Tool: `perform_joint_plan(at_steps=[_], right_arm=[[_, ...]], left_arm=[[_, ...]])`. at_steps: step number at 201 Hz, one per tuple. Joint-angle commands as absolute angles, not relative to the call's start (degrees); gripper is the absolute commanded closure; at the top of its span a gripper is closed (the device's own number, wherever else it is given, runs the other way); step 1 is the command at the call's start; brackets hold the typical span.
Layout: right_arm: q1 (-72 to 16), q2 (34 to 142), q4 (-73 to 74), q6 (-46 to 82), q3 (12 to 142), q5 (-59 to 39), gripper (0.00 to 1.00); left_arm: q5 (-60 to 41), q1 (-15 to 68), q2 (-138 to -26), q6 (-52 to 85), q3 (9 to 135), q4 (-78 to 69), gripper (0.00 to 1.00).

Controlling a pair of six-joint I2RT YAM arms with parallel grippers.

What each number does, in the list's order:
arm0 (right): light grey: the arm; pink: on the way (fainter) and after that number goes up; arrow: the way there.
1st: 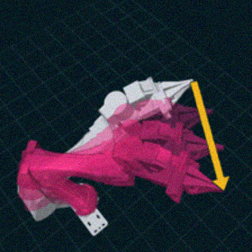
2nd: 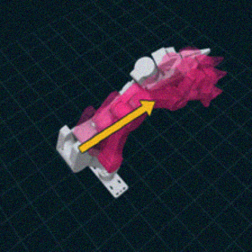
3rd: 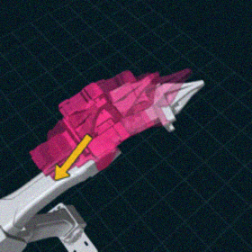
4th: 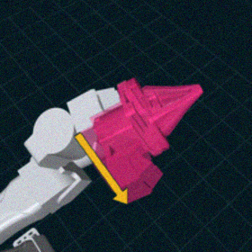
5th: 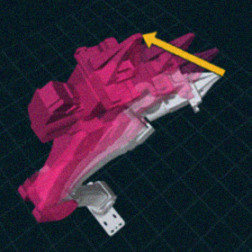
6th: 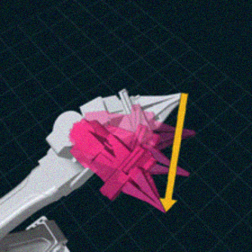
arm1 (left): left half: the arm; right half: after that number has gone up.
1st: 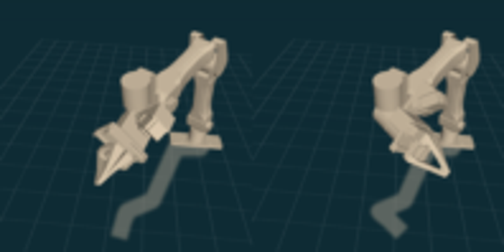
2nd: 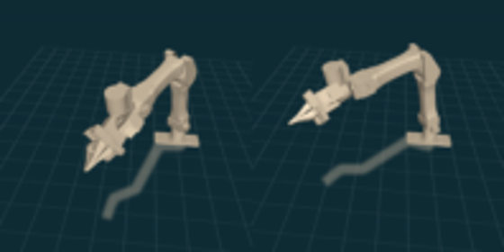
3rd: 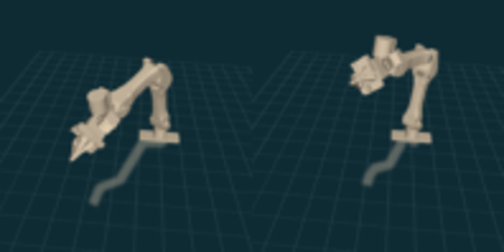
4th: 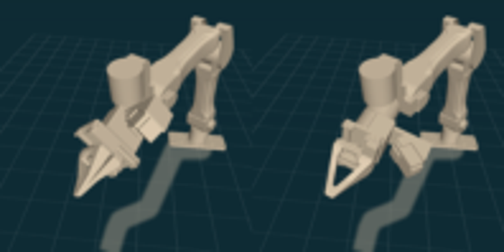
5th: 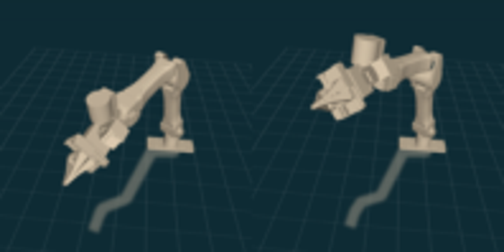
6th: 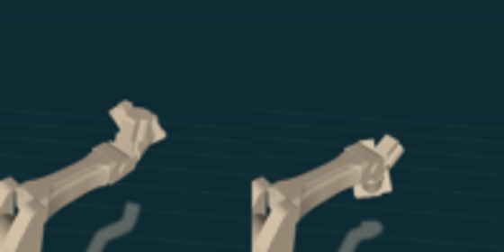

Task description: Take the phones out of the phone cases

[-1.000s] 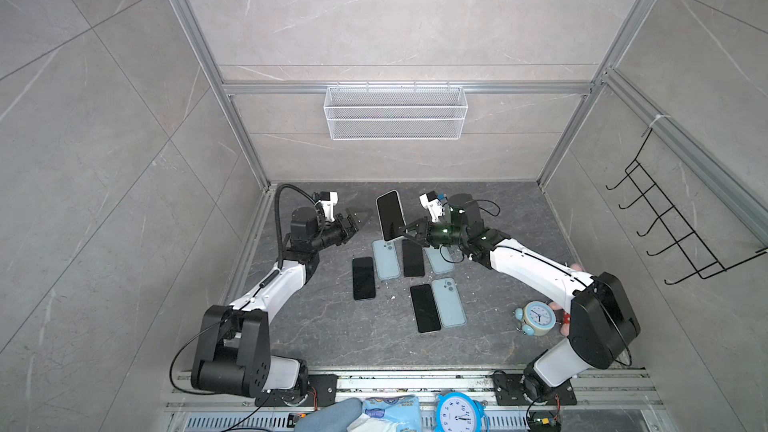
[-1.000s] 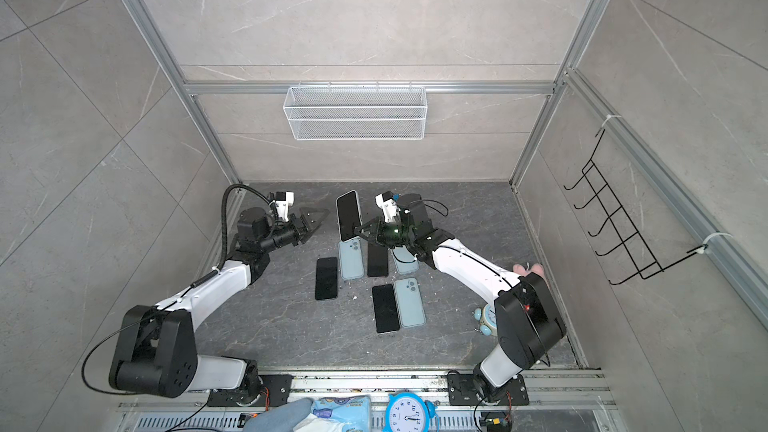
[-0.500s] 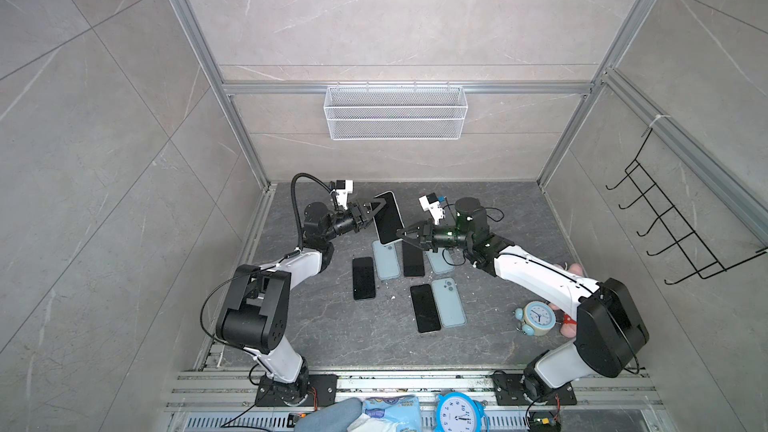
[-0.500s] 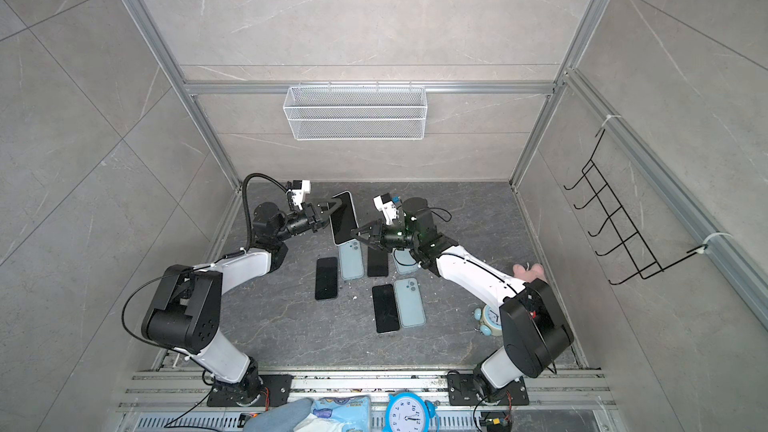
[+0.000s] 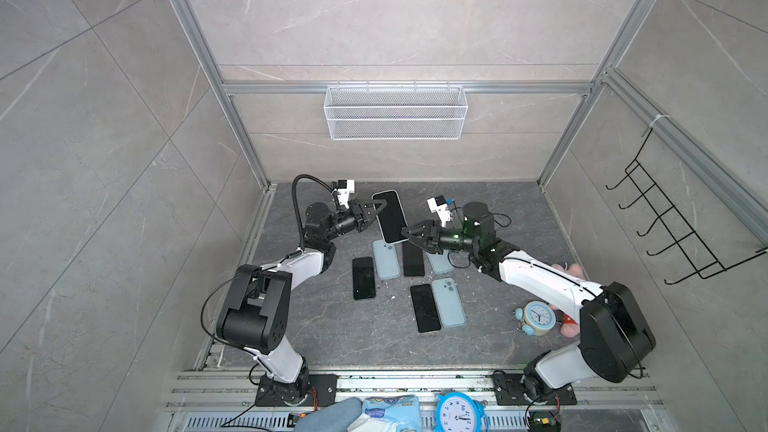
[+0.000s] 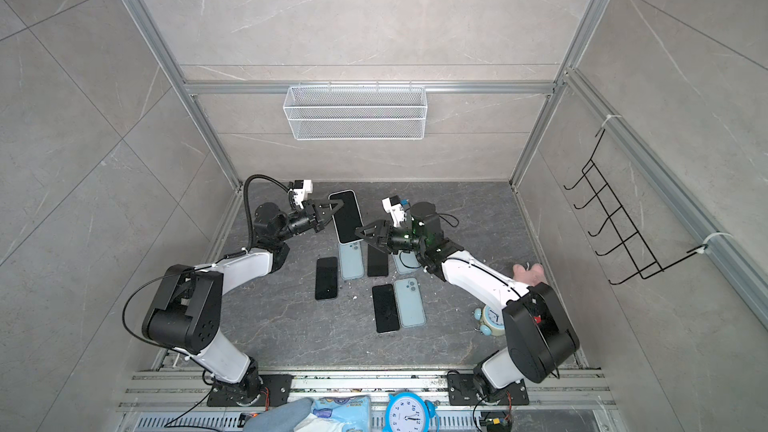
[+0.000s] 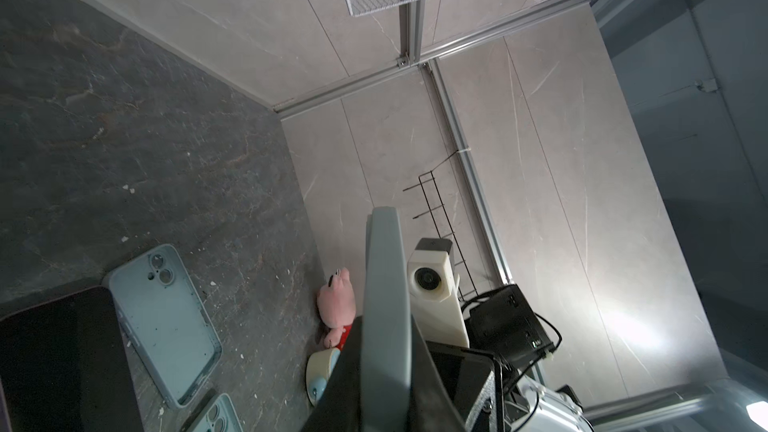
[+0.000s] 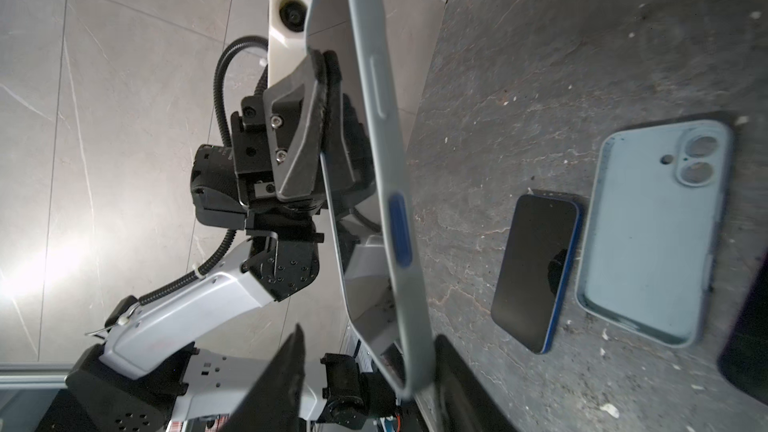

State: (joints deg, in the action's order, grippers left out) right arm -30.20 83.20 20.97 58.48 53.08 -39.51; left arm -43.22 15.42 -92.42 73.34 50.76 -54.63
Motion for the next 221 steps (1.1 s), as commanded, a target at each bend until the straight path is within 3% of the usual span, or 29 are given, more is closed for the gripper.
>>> perform_joint_plan(at_steps=[1,33,63,170,221], right_arm=[[-30.4,75.2,32.6,62.1,45.7,-29.5,0.27],[-33.5,69.5,40.4,63.3,38.4,-20.3,0.21],[-34.5,66.8,44.2,62.8,36.1,-17.4,0.19],[-34.8,69.6,57.0,66.8,33.5,-16.1,0.18],[-35.9,74.0,61.9,69.3,35.0,-17.8,0.23]], left_arm=[[-26.2,18.9,-82.9,65.4,54.0,-47.2,1.00],[-4.2,28.2,-77.3,60.5,57.4,-40.2,1.00],[4.3,33.2,-77.6,61.2,59.8,-41.2,1.00],[9.3,37.4,-79.0,65.2,58.6,-46.3,1.00],[9.6,37.5,-79.3,66.4,57.4,-47.6,1.00]])
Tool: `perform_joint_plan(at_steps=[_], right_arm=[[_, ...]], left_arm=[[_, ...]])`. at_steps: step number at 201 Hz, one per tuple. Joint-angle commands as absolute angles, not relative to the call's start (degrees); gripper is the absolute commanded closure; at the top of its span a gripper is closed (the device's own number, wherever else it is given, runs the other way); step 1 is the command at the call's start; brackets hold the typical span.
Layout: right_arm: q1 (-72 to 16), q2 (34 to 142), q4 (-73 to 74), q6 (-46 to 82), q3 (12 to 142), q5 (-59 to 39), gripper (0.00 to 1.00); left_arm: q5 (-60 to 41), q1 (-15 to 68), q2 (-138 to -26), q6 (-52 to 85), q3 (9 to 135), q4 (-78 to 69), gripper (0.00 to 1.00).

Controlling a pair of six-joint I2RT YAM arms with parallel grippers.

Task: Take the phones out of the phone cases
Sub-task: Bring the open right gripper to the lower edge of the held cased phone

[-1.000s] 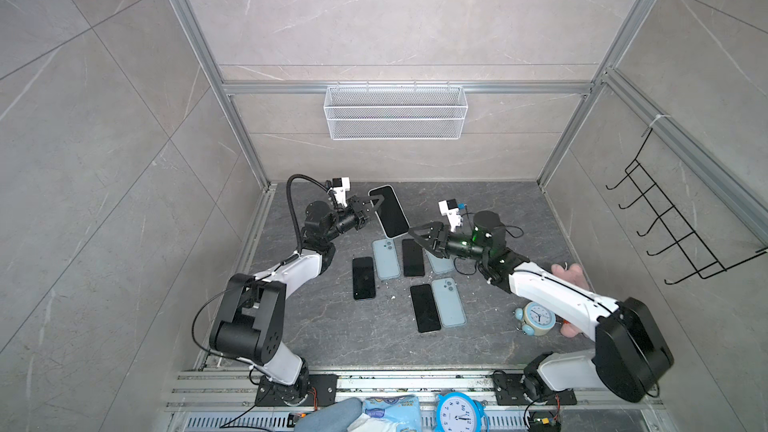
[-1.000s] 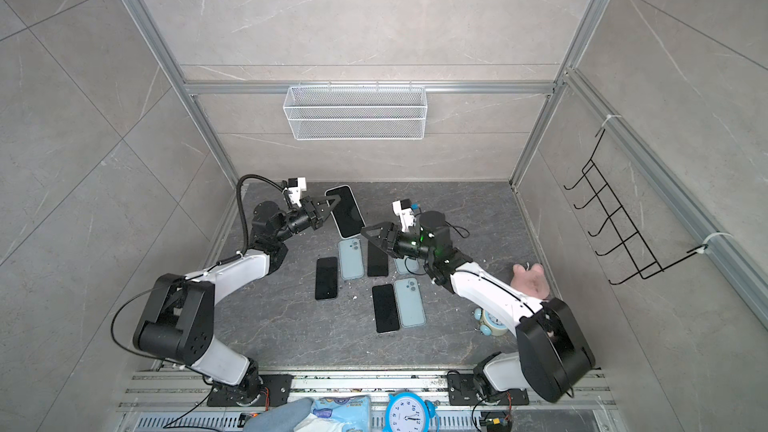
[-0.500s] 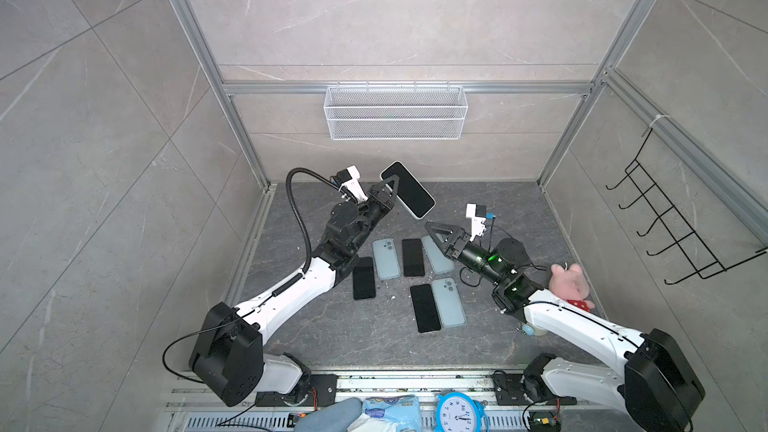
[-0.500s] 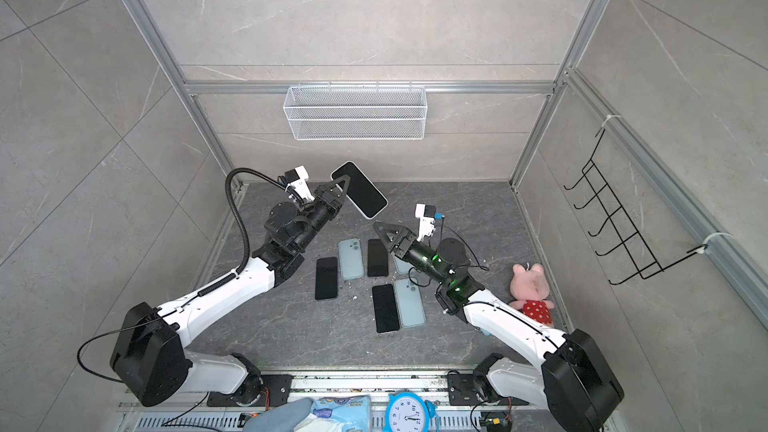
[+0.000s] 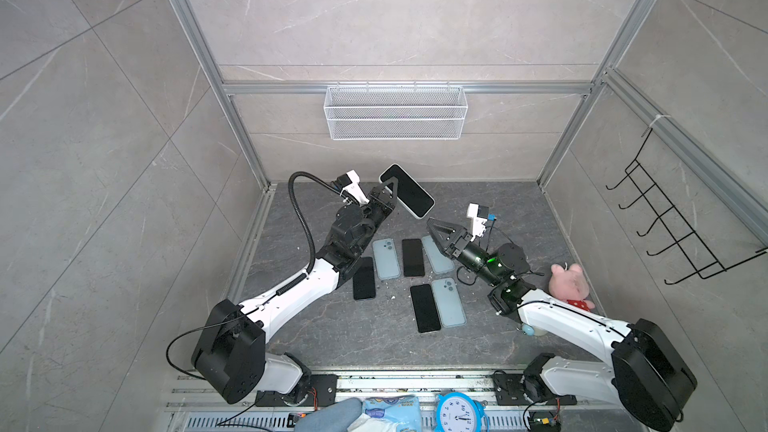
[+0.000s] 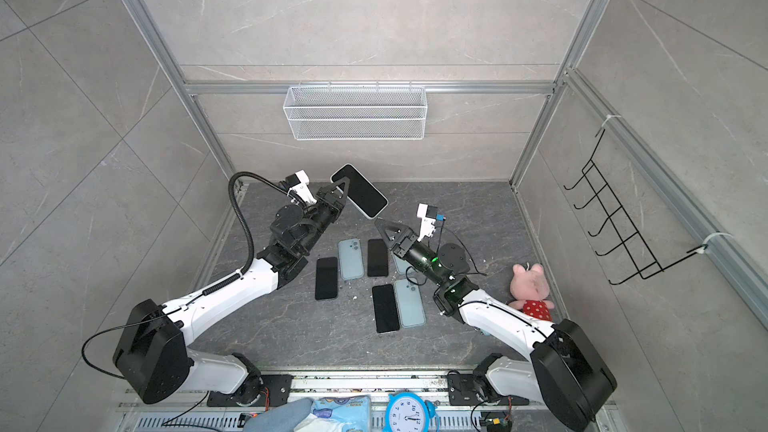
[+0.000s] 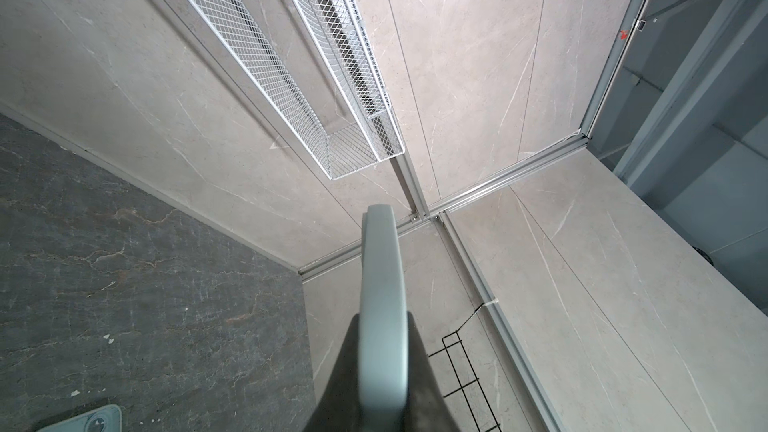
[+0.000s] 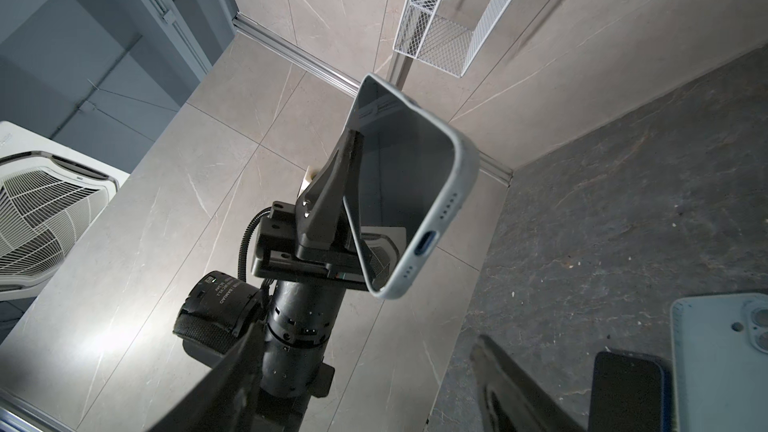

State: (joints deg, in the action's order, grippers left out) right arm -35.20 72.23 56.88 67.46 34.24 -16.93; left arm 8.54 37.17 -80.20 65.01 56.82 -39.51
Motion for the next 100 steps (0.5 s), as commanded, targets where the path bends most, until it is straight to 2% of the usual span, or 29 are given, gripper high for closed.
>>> perform_joint_plan(at_steps=[1,100], right_arm=[[-35.9,74.1,62.0,69.3,35.0,-17.7,0.23],[-36.2,84.1,75.9,76.6,36.8,-17.8,0.62]], left_arm=[[9.6,37.5,-79.3,66.4,57.4,-47.6,1.00],[9.8,38.3,-78.6,68.7,54.1,-50.3,1.00]])
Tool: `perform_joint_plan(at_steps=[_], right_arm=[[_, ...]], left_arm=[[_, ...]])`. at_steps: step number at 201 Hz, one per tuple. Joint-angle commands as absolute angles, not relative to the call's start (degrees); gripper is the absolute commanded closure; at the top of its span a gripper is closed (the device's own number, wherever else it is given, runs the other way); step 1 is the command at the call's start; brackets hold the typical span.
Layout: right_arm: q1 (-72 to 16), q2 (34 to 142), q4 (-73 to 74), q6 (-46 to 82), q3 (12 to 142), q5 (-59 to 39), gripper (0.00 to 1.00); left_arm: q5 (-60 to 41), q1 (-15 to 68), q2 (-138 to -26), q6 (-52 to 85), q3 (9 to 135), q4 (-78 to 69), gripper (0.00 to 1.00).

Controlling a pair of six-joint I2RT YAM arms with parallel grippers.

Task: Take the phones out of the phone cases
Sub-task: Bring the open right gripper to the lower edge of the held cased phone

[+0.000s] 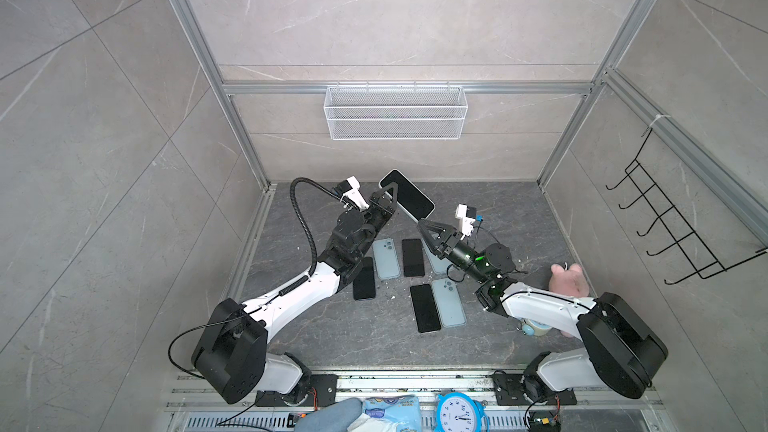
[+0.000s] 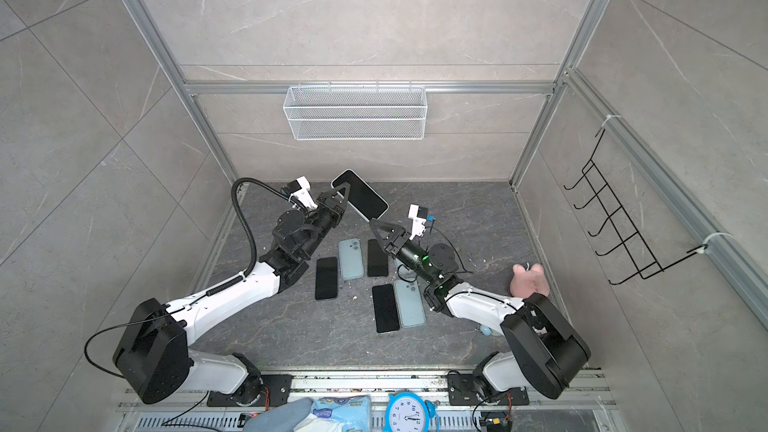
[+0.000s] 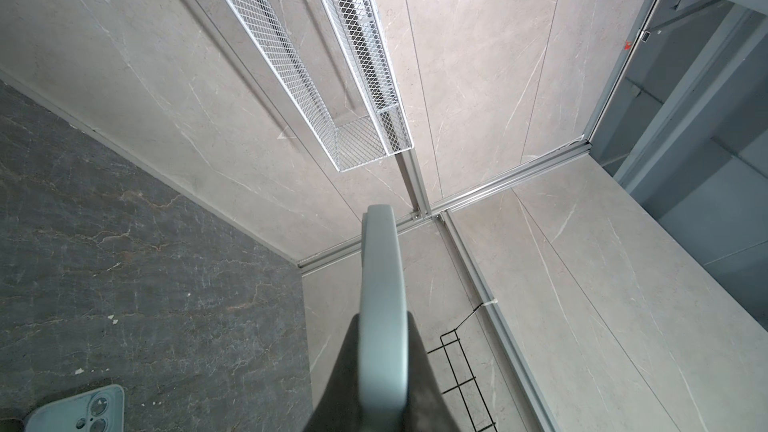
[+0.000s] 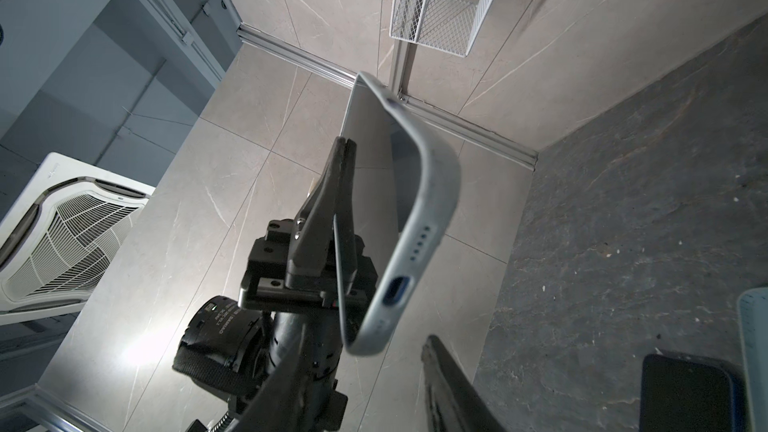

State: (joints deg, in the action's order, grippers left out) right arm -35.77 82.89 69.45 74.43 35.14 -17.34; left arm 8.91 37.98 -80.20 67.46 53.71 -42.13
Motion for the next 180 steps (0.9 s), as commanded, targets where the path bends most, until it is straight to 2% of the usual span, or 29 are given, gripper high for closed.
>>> perform_joint_plan(at_steps=[1,19,83,109,138,154,165,180], right_arm=[[-36.2,84.1,75.9,76.6,36.9,-17.8,0.62],[-36.5,84.5,75.8,76.5,37.1,-17.9,0.68],[-36.8,85.2,75.7,76.7,36.9,-17.8,1.00],[-36.9,85.3,75.6,76.1,36.7,-18.1,1.00],[-36.8,85.3,74.3,71.6,37.3,-23.1,1.00],[-36.7,83.1,66.6,64.3,36.9,-25.3,1.00],[-36.9,79.8,53.7,54.0,37.6,-24.8,1.00],[-38.7,74.7,30.2,37.7,40.4,-14.0,1.00]], left_arm=[[9.8,38.3,-78.6,68.7,54.1,-50.3,1.00],[9.8,38.4,-78.6,68.9,53.8,-50.3,1.00],[10.1,38.5,-78.7,70.2,53.3,-49.9,1.00],[9.4,38.5,-79.0,72.2,53.7,-49.2,1.00],[8.4,38.4,-79.1,78.9,54.1,-47.1,1.00],[6.5,37.8,-78.9,84.0,55.2,-44.6,1.00],[4.4,37.3,-78.7,87.9,56.2,-42.1,1.00],[1.0,36.9,-78.9,92.3,57.4,-40.4,1.00]])
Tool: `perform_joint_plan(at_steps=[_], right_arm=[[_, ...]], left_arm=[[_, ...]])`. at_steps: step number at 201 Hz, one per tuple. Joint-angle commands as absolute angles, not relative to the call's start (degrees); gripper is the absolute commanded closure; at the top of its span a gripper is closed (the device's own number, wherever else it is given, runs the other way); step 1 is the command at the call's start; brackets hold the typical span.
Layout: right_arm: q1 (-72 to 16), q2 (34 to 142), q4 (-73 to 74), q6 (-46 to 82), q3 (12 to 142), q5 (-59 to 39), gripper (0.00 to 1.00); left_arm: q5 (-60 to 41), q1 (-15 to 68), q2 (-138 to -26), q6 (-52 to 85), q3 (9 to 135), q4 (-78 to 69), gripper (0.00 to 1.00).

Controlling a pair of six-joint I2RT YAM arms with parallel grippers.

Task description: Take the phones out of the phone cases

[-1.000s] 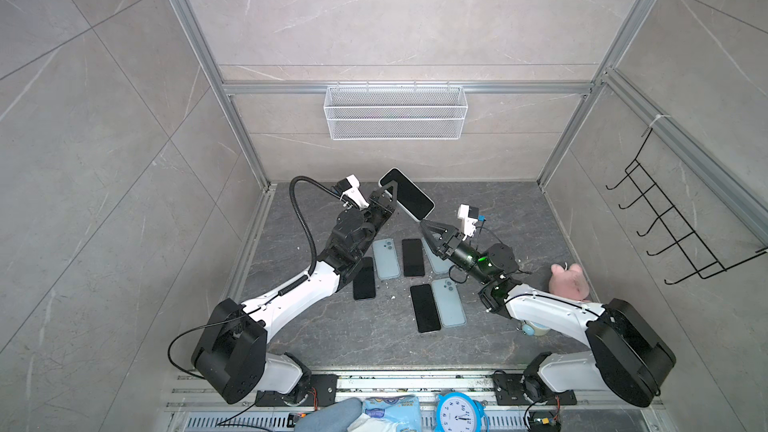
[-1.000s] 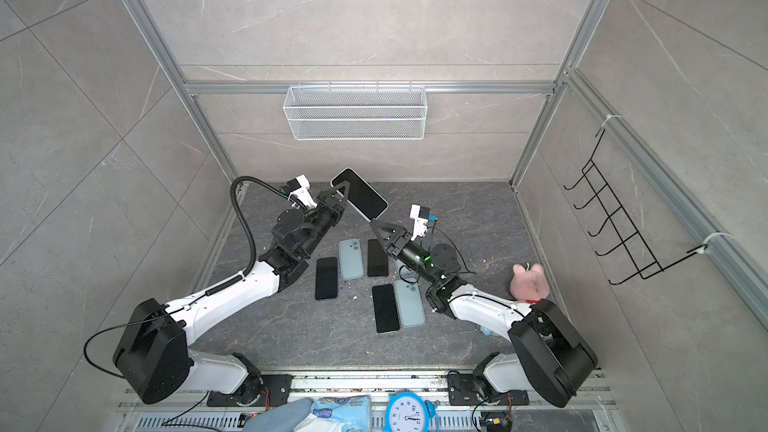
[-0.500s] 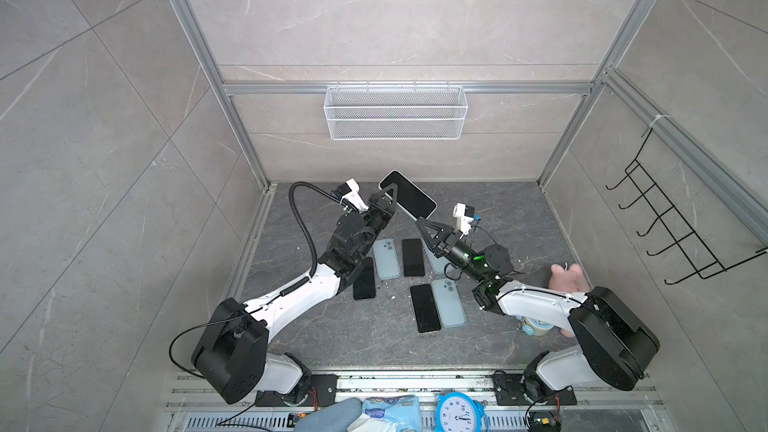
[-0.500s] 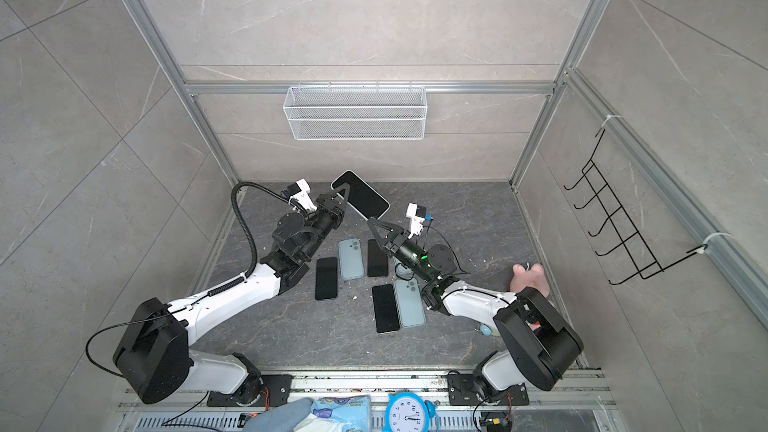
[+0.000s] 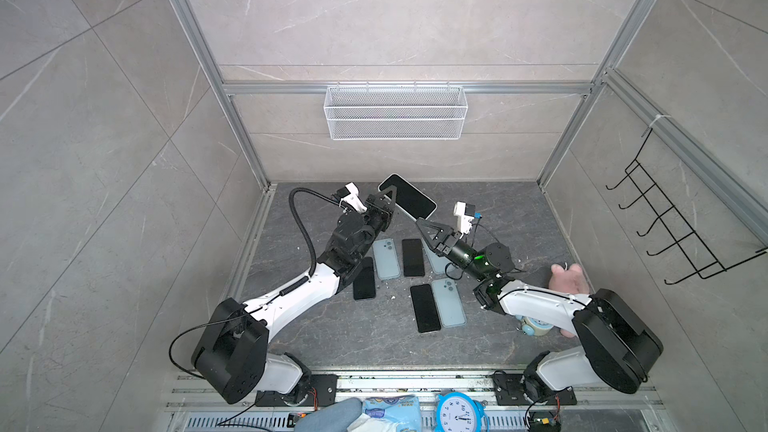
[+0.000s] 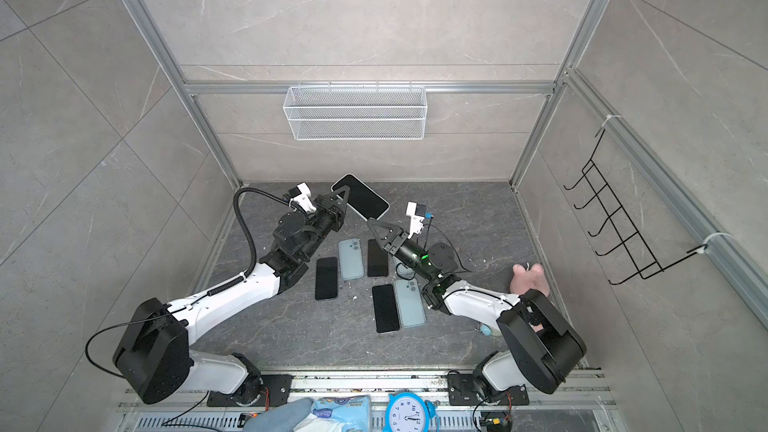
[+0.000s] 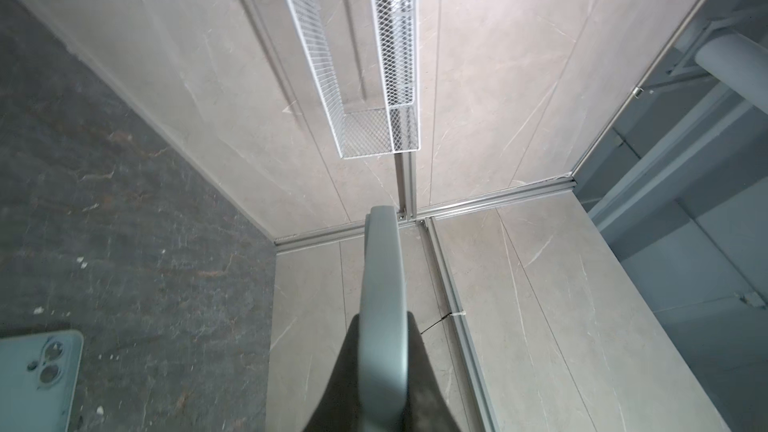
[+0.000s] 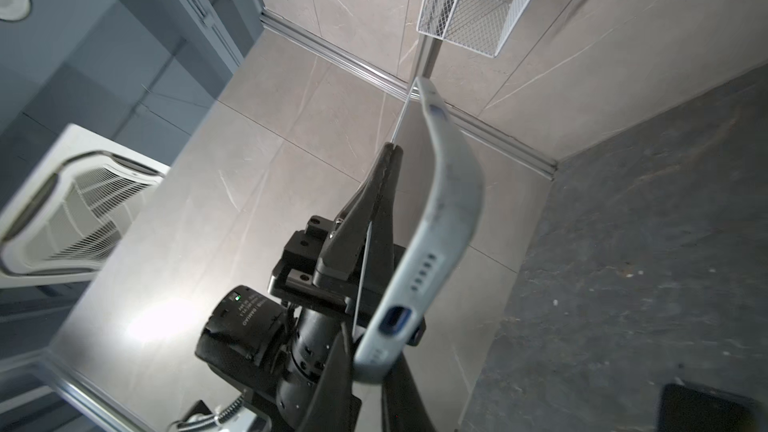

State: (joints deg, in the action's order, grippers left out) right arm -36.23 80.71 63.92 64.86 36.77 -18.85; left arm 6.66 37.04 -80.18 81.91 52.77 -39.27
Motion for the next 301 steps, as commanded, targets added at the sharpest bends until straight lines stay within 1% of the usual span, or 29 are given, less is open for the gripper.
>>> perform_joint_plan(at_steps=[1,16,33,78,124,143,151,161,177,181,190,204,224,238,253,273,301], right_arm=[[-38.7,74.4,29.4,36.9,40.6,-13.2,1.00],[-38.9,73.0,21.4,27.8,42.2,-5.3,1.00],[-38.5,73.2,17.8,22.7,44.1,0.8,1.00],[-37.5,73.7,15.8,17.3,46.2,3.1,1.00],[-37.5,72.1,17.2,15.7,41.3,7.6,1.00],[-37.4,68.6,16.4,17.5,39.5,8.4,1.00],[-37.1,65.6,16.5,18.9,38.3,7.4,0.88],[-35.5,61.6,15.3,21.5,37.2,4.3,0.70],[-29.3,56.6,12.4,29.1,37.9,-6.3,0.45],[-27.9,55.9,11.8,31.0,38.6,-8.7,0.41],[-25.7,55.2,10.5,33.9,40.3,-13.0,0.37],[-22.7,56.3,10.0,39.4,44.1,-21.7,0.34],[-21.0,60.3,14.8,47.0,47.1,-29.3,0.32],[-20.0,63.4,22.8,52.9,46.8,-32.7,0.34],[-19.8,67.0,33.8,59.6,46.5,-37.3,0.37],[-19.8,69.4,43.2,65.9,46.1,-38.3,0.40],[-20.0,70.7,46.3,68.1,46.3,-38.9,0.44]], left_arm=[[0.8,37.0,-78.9,92.5,57.6,-40.4,1.00],[-1.4,36.9,-78.6,93.4,59.0,-37.2,1.00],[-1.8,36.9,-78.4,94.0,59.1,-37.2,1.00],[-2.8,36.5,-78.5,94.8,59.8,-37.6,1.00],[-3.3,36.0,-78.7,95.3,61.1,-38.7,1.00],[-3.2,35.5,-78.0,93.9,60.5,-38.0,1.00],[-3.5,34.6,-77.6,93.9,59.6,-38.6,1.00],[-4.5,33.2,-77.1,93.6,58.7,-39.0,1.00],[-8.9,31.0,-77.3,91.0,59.0,-38.8,1.00],[-9.8,30.6,-77.5,90.6,58.9,-38.9,1.00],[-12.1,29.6,-78.2,89.5,58.6,-41.1,1.00],[-16.9,28.0,-80.3,89.3,58.3,-44.7,1.00],[-20.5,27.9,-83.7,89.6,57.9,-52.4,1.00],[-21.0,27.9,-85.7,90.3,56.8,-59.9,1.00],[-22.3,27.9,-86.4,89.7,57.0,-60.7,1.00],[-22.5,28.1,-85.7,87.8,56.8,-59.5,1.00],[-23.0,28.4,-85.2,85.9,57.2,-58.7,1.00]])
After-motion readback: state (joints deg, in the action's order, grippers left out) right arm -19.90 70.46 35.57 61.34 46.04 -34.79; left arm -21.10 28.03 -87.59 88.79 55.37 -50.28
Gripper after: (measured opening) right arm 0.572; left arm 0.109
